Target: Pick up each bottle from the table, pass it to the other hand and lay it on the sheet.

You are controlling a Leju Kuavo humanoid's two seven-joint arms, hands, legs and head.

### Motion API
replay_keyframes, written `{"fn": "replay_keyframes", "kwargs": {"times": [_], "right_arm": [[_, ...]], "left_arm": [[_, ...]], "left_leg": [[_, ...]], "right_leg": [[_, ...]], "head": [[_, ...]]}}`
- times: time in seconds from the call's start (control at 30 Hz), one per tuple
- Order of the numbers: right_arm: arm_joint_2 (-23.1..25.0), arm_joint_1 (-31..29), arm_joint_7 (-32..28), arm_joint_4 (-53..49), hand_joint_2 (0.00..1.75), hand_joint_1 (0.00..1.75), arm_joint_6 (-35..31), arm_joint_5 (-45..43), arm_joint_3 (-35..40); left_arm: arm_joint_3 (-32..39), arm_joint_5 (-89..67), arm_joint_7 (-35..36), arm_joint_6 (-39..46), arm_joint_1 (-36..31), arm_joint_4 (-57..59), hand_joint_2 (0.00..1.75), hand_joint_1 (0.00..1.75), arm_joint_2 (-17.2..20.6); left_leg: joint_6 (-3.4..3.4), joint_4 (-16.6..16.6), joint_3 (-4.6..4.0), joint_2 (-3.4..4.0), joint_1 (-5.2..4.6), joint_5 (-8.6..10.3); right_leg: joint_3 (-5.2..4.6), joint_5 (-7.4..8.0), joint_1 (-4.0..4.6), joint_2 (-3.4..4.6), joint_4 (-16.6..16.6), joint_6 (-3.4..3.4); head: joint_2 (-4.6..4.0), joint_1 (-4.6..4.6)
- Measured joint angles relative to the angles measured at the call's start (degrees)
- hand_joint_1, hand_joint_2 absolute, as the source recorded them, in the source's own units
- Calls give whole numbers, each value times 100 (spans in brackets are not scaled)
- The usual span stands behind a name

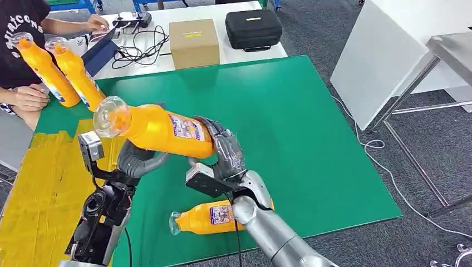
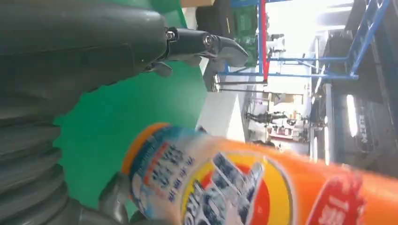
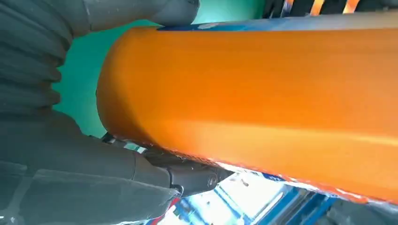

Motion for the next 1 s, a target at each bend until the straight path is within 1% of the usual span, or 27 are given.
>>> {"fn": "replay_keyframes", "kwargs": {"times": [0.2, 0.43, 0.63, 0.87, 1.0], "right_arm": [[-35, 75, -9, -153, 175, 175, -183, -144, -188], [-35, 118, -155, -212, 175, 175, -362, -341, -369], [-33, 192, -177, -264, 175, 175, -542, -275, -584], [-28, 192, -63, -260, 175, 175, -544, -148, -699], [-17, 186, 42, -168, 175, 175, -375, -107, -710]], "left_arm": [[4, 2, 0, 28, -3, 2, 175, 0, -13], [7, -61, 11, 105, 75, 2, 175, 0, -13], [7, -168, 13, 79, 91, 61, 175, 0, -46], [7, -206, 11, 79, 89, 81, 175, 0, -103], [4, -302, 11, 103, 91, -42, 175, 0, -151]], "left_leg": [[0, 0, 0, 0, 0, 0], [0, 0, -1, -1, 0, 0], [0, 0, -1, -1, 0, 0], [0, 0, -2, -1, 0, 0], [0, 0, -3, -1, 0, 0]], "right_leg": [[0, 0, 0, 0, 0, 0], [0, 0, 0, 0, 0, 0], [0, 0, 0, 0, 0, 0], [0, 0, 0, 0, 0, 0], [0, 0, 0, 0, 1, 0]], "head": [[0, 0], [0, 0], [0, 0], [0, 0], [0, 2]]}}
